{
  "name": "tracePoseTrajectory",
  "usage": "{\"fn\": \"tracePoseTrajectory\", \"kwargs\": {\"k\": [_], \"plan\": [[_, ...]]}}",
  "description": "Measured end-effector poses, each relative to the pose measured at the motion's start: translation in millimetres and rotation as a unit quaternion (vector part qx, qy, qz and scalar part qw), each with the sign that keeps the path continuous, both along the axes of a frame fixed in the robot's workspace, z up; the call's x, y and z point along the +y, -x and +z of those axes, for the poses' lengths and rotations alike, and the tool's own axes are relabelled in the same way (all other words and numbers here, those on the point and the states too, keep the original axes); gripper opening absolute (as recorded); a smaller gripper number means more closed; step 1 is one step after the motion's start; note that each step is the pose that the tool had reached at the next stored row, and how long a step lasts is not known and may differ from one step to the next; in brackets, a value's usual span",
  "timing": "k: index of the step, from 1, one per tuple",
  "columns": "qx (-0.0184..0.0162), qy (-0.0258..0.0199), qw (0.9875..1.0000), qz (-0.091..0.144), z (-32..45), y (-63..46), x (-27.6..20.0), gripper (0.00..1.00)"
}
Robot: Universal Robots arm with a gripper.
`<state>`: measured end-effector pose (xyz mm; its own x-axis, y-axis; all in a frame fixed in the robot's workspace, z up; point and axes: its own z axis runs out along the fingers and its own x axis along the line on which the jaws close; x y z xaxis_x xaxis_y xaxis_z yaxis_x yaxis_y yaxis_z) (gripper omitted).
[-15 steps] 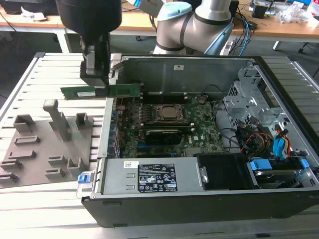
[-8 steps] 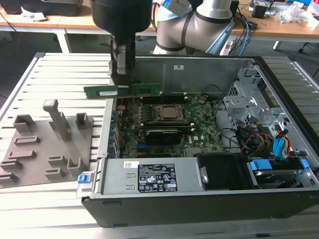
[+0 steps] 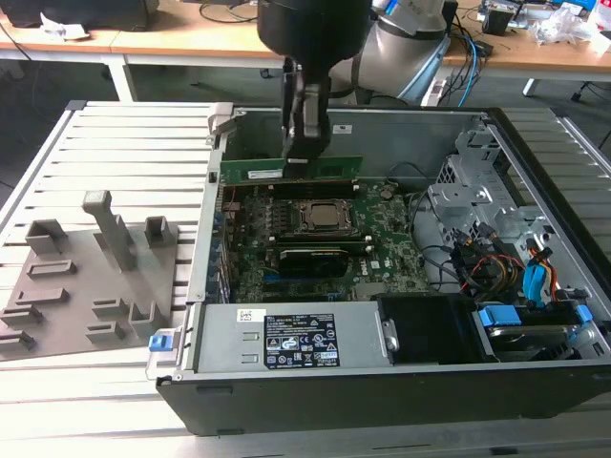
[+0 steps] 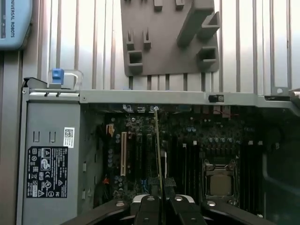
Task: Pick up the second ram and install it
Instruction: 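Pick up the second ram and move it above second insertion slot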
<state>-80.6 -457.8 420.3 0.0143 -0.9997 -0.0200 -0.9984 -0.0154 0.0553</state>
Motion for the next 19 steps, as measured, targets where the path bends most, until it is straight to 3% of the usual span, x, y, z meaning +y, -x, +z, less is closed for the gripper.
{"fn": "tracePoseTrajectory", "kwargs": {"k": [5, 9, 10, 11, 13, 14, 15, 16, 19], "plan": [[0.0007, 0.0001, 1.0000, 0.000, -0.2, -23.2, 4.3, 0.14], [0.0011, 0.0000, 1.0000, 0.000, -0.8, -37.5, 14.1, 0.14], [0.0012, 0.0000, 1.0000, 0.000, -3.1, -43.0, 30.5, 0.14], [0.0013, -0.0006, 0.9999, -0.015, -10.7, -43.1, 36.8, 0.14], [0.0013, -0.0007, 0.9990, -0.046, -14.4, -43.0, 36.9, 0.14], [0.0014, -0.0020, 0.9982, -0.060, -15.8, -43.0, 36.8, 0.14], [0.0017, -0.0063, 0.9980, -0.063, -16.0, -43.0, 36.9, 0.14], [0.0022, -0.0160, 0.9976, -0.067, -16.4, -43.0, 36.9, 0.14], [0.0027, -0.0244, 0.9972, -0.071, -18.9, -42.9, 36.9, 0.14]]}}
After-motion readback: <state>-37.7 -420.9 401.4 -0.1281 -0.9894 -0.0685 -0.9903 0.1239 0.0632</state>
